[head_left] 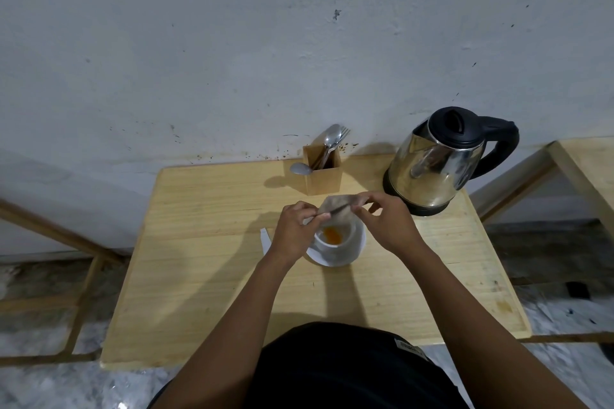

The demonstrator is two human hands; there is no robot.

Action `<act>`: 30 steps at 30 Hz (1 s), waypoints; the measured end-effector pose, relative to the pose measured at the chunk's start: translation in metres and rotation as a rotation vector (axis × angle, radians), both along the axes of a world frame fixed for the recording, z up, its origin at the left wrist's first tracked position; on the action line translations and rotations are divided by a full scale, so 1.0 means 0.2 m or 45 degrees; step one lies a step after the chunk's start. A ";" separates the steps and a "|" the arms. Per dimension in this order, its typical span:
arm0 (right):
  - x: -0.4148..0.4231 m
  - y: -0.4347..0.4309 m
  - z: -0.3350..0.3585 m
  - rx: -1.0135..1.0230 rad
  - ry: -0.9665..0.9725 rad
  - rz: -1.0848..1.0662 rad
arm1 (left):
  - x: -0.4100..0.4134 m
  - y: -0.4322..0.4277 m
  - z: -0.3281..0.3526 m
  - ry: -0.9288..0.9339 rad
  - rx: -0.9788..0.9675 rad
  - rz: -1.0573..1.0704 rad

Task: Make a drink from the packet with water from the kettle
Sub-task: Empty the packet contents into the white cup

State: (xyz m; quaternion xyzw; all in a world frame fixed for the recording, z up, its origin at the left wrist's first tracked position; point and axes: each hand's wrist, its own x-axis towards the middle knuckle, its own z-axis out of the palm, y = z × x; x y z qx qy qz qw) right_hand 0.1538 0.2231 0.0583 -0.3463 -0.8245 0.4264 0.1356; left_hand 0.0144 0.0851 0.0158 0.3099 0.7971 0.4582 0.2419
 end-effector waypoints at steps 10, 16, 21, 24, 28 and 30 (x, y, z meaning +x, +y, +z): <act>-0.02 -0.02 0.02 0.229 -0.093 -0.109 | 0.01 0.00 0.04 0.031 0.011 0.034; -0.01 0.01 0.03 0.181 -0.059 -0.055 | 0.02 0.00 0.05 0.019 0.032 0.044; 0.00 0.02 0.02 0.288 -0.094 -0.012 | 0.01 -0.01 0.05 0.010 0.018 0.052; -0.01 0.01 0.02 0.211 -0.105 0.031 | 0.02 0.00 0.05 0.008 0.026 0.052; -0.01 0.03 0.03 0.150 -0.150 0.045 | 0.02 0.00 0.06 0.040 0.007 0.026; -0.01 0.03 0.02 0.206 -0.162 0.028 | 0.02 0.00 0.06 0.033 -0.001 0.026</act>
